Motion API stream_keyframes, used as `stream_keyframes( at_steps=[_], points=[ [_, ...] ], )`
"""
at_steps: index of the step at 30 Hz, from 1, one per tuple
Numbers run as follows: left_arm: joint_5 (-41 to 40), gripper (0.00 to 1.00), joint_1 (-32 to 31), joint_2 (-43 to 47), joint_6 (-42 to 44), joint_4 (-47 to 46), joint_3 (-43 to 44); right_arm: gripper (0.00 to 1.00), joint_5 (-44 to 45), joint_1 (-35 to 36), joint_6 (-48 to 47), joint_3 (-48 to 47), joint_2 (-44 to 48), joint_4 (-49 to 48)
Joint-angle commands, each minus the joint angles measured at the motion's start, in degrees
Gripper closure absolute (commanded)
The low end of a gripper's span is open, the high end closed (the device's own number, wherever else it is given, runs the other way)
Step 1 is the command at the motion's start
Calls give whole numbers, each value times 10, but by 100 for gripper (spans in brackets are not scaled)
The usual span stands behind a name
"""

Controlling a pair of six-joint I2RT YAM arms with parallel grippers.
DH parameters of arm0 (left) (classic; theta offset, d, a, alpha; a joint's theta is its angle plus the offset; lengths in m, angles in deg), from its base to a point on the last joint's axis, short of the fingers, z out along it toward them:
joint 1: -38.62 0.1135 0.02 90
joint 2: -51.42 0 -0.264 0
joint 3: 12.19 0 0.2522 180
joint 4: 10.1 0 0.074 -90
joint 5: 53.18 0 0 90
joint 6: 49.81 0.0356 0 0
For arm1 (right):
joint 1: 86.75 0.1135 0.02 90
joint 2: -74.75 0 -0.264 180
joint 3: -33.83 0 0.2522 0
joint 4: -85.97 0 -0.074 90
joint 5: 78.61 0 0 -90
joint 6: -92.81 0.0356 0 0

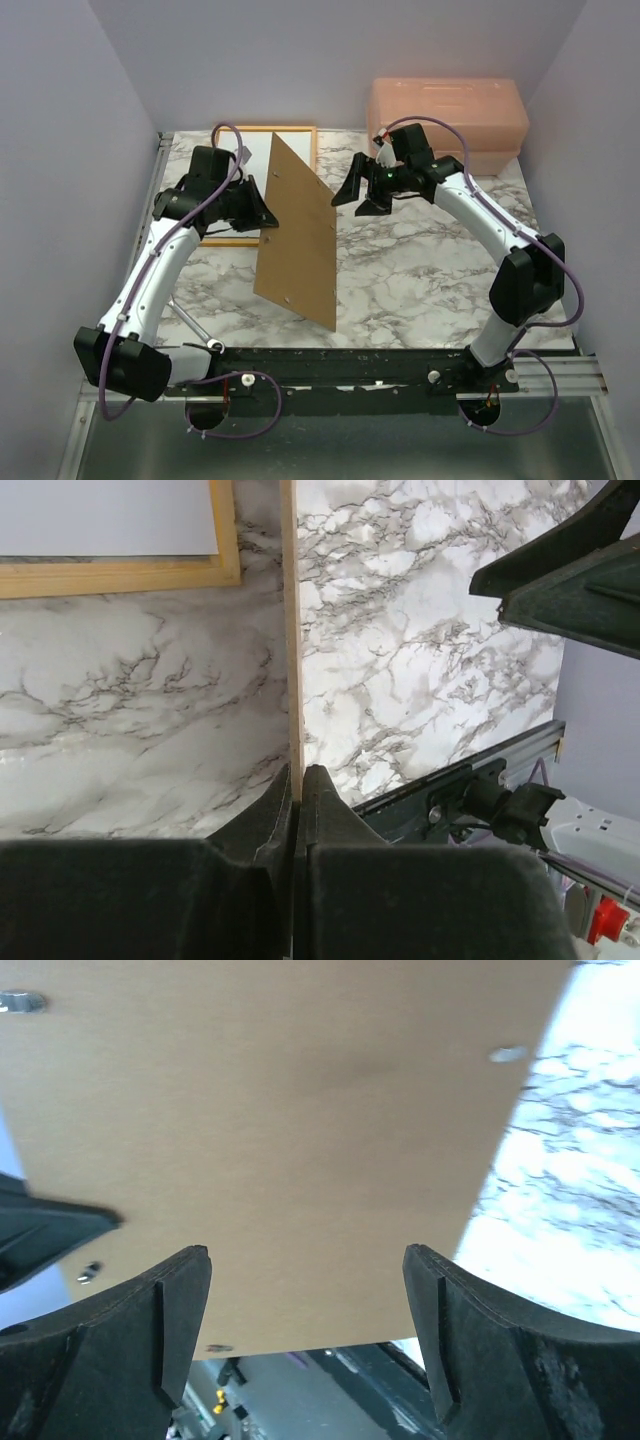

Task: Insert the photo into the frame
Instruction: Pick up the photo frame item at the center of the board, then move the photo frame to the center of the board.

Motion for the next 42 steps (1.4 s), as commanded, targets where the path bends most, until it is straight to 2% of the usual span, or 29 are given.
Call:
stream_keyframes(
  at_steps=[1, 5, 15, 20, 28, 33, 38, 42],
  points=[
    [31, 100, 48, 83, -32, -63, -51, 13, 74, 2, -54, -8, -16, 46],
    [103, 100, 142, 154, -77, -133, -132, 12, 98, 2, -62, 6, -21, 45],
    [116, 100, 301, 278, -87, -169, -116, 12, 149, 11, -68, 10, -92, 46],
    [86, 100, 323, 335, -91, -202, -106, 15, 154, 37, -63, -35, -161, 46],
    [32, 100, 324, 398, -63, -221, -88, 23, 168, 82, -45, -153, -280, 54],
    [40, 100, 324, 402, -47, -211, -78, 33, 176, 95, -36, -223, -344, 63],
    [51, 100, 324, 405, -48, -210, -99, 44, 236, 108, -33, -311, -415, 124],
    [58, 100, 324, 411, -48, -210, -117, 57, 282, 116, -38, -324, -431, 137]
  ],
)
